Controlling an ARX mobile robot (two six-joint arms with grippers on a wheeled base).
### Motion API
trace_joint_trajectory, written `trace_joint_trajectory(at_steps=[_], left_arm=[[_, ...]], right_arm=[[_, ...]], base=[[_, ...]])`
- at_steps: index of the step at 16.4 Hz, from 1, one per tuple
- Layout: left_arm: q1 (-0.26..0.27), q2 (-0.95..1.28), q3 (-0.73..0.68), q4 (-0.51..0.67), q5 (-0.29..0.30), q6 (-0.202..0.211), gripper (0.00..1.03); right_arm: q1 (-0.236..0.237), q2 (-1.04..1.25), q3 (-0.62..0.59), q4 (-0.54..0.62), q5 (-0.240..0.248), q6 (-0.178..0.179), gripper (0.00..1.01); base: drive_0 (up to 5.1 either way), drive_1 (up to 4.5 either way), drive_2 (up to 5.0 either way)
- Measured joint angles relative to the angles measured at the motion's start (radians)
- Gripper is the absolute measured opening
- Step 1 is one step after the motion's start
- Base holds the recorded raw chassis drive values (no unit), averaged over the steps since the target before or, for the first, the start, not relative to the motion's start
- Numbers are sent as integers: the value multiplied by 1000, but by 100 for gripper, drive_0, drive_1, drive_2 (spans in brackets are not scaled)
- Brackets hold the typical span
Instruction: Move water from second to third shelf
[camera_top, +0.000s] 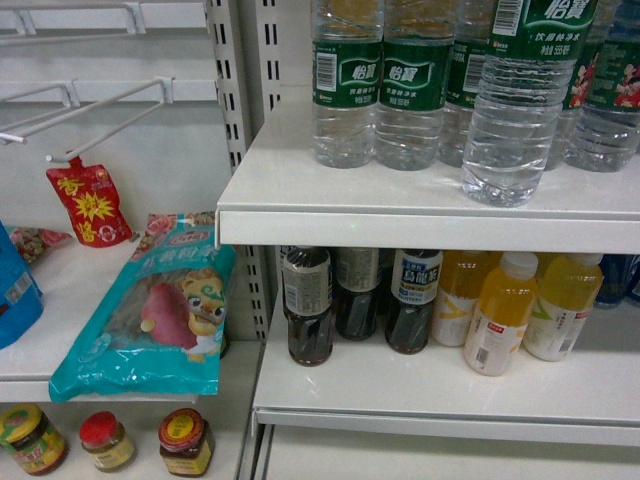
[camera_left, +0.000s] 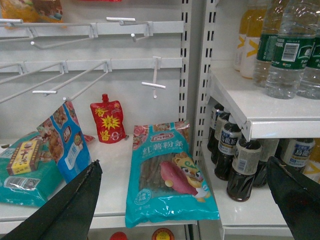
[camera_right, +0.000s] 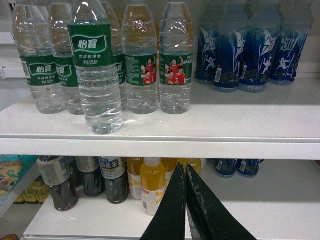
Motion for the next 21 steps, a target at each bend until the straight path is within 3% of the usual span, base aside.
trace_joint_trajectory(at_steps=[2, 3, 15, 21], left_arm=[[0, 0, 0, 0, 0, 0, 98], [0, 0, 0, 0, 0, 0, 98], [0, 0, 0, 0, 0, 0, 98], [0, 0, 0, 0, 0, 0, 98]], right_arm=[[0, -60, -22, -52, 0, 0, 2], [0, -195, -40, -148, 0, 0, 2], [0, -224, -67, -152, 0, -1, 2], [0, -224, -67, -152, 0, -1, 62]], base=[[0, 0, 0], [0, 0, 0], [0, 0, 0], [0, 0, 0]])
